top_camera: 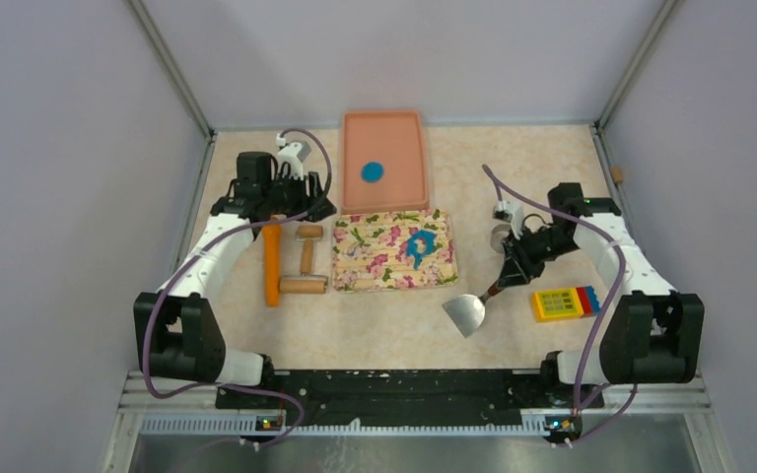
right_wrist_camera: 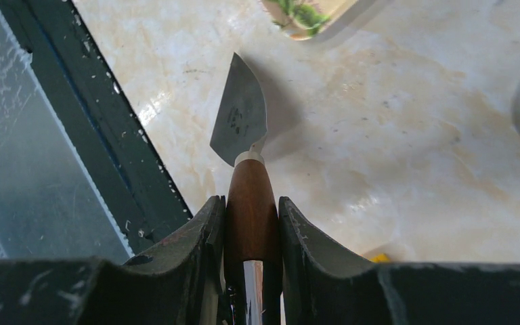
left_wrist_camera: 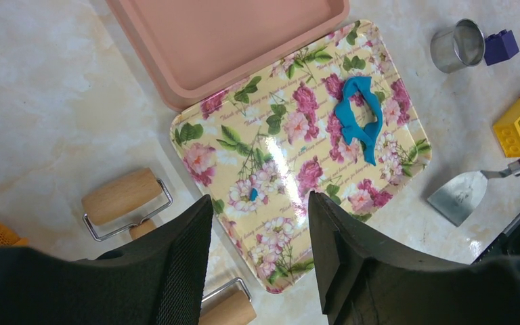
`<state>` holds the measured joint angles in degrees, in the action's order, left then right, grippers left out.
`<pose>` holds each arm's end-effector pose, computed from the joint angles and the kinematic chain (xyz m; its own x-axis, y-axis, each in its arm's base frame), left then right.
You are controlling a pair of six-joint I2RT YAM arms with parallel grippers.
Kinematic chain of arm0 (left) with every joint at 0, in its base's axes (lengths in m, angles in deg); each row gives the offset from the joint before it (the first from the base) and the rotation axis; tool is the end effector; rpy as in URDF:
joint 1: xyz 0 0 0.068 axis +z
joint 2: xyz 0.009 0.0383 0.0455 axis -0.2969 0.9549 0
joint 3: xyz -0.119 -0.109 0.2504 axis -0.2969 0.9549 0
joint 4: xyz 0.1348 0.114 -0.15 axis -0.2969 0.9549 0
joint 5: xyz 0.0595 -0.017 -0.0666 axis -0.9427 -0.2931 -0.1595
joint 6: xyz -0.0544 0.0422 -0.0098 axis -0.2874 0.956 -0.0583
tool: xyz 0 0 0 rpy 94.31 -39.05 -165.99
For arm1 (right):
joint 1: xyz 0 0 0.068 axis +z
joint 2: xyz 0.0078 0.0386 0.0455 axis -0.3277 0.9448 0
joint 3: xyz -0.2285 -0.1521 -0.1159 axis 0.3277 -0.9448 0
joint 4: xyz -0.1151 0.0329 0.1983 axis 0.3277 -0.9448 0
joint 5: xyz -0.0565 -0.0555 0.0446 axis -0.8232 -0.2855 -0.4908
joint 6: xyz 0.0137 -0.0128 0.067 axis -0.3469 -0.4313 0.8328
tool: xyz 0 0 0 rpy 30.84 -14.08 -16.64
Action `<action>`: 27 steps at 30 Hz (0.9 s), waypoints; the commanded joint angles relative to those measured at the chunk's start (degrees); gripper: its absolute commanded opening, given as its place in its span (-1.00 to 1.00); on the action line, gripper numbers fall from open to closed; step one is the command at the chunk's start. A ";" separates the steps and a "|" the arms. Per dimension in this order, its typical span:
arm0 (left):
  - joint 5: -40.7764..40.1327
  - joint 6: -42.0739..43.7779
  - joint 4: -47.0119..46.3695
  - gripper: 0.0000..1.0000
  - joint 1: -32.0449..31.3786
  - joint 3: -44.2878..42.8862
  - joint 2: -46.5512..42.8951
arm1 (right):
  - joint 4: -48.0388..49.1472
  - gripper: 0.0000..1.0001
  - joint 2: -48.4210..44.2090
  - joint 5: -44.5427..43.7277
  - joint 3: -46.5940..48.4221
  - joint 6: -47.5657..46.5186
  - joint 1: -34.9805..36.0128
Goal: Roll out the dumpling wrappers from the dough
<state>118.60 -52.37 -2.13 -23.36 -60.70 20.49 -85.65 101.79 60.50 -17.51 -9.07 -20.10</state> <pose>0.2825 -0.0602 0.3137 -0.6526 0.0094 -0.7576 0.4574 0.8021 -0.3840 0.1912 0.0356 0.2710 -0.6702 -0.5064 -0.5426 -0.7391 0.5222 0.4255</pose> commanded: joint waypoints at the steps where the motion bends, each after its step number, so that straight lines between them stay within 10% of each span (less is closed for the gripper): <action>1: 0.83 -1.09 -2.60 0.15 0.11 0.57 -1.67 | 5.73 -1.00 -2.10 0.84 -2.65 -1.31 4.84; 15: 0.87 -1.03 -2.76 0.18 0.09 1.99 -2.21 | 12.70 -0.87 2.70 -3.09 -6.40 0.49 6.73; 27: 1.23 -1.73 -3.50 0.19 0.11 3.18 -2.03 | 17.25 -0.32 3.14 -9.33 -6.04 6.17 6.64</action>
<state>118.78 -53.14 -2.77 -23.36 -58.69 20.32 -75.90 104.24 60.85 -22.97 -0.99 -14.20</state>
